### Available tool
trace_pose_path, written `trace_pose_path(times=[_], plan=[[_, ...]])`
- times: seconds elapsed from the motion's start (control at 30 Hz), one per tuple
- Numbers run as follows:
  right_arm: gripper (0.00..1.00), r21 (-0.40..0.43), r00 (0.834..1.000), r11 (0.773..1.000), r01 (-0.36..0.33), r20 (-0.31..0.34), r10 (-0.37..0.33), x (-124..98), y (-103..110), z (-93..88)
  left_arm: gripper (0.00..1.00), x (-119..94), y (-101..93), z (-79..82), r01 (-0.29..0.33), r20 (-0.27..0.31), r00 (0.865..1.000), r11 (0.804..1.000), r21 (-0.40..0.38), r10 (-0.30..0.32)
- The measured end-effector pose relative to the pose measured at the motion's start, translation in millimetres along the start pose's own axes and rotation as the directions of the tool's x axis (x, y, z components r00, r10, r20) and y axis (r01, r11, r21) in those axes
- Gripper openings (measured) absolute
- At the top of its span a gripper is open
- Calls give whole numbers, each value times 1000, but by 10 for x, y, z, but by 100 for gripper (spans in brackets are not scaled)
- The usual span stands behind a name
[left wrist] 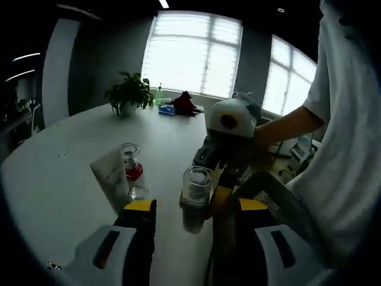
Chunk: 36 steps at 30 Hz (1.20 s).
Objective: Arrange the skincare products in the storage area until every visible bottle or jar stands upright without overlapping.
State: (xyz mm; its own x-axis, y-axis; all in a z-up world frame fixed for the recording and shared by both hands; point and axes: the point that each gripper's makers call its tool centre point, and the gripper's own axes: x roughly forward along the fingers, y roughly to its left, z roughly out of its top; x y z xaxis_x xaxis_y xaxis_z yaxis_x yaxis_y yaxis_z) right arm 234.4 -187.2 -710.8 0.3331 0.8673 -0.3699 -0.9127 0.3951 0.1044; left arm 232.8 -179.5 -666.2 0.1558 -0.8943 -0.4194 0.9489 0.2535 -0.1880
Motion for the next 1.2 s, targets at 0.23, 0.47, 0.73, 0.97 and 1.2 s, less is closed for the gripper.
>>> trace_pose_path(times=[0.23, 0.47, 0.73, 0.97, 1.2], plan=[[19, -49, 1000, 999, -10, 1, 11, 119, -116, -294, 56, -155, 123, -384, -75, -31, 997, 993, -96, 72], [19, -98, 1000, 995, -18, -8, 18, 179, -156, -427, 56, -267, 210, -535, -148, -8, 989, 972, -182, 150], [19, -105, 999, 994, -34, 15, 36, 182, -207, -489, 64, -386, 368, -605, -238, 52, 964, 936, -259, 260], [20, -104, 997, 992, -75, 26, 78, 176, -232, -484, 77, -554, 579, -571, -350, 57, 926, 903, -248, 374], [20, -120, 995, 988, -98, -10, 97, 126, -310, -495, 88, -626, 681, -608, -407, 36, 904, 882, -236, 426]])
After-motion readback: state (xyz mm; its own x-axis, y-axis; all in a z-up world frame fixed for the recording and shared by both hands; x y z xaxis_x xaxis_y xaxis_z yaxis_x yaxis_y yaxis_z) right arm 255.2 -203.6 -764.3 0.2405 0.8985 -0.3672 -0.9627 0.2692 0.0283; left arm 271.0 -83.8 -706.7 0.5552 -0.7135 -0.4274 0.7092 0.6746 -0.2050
